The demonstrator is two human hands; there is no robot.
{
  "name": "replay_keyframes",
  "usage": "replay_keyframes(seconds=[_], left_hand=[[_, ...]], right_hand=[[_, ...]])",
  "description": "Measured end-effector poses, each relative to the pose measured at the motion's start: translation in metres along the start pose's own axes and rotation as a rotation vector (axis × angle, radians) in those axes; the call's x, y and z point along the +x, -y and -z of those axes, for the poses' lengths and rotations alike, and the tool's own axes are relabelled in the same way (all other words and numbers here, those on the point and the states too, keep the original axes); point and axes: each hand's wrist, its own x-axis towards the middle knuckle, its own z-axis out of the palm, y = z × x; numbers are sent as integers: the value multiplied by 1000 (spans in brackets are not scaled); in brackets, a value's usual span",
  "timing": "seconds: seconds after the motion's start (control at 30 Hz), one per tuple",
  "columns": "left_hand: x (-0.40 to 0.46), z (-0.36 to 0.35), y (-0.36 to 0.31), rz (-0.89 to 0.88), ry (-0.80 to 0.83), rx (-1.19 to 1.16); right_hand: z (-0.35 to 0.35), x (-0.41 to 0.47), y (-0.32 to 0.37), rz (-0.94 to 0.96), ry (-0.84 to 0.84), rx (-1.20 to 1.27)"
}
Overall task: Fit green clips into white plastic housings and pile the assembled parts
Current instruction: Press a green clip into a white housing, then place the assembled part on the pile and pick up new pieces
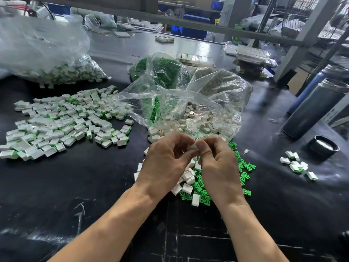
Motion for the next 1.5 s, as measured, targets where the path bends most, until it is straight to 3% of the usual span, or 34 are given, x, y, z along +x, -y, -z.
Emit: replay_keyframes(seconds=[0.23,0.4,0.7,0.8,1.0,1.2,1.5], left_hand=[[1,7,3,-41,-15,193],[10,26,10,93,-16,415],[25,71,30,233,-261,875],[26,73,31,228,-289,821],[23,58,25,305,-107,598],[20,52,24,362,5,623],[18,48,20,306,-24,685]], right_hand=[[1,2,-4,-45,-18,2],[10,5,-8,-92,-49,-60],[15,7,-10,-136,-58,-189],[21,9,-11,-151,-29,-285],[34,14,-10,-219,87,-484],[40,17,-8,-303,124,-592],[43,18,-7,-342,159,-653]])
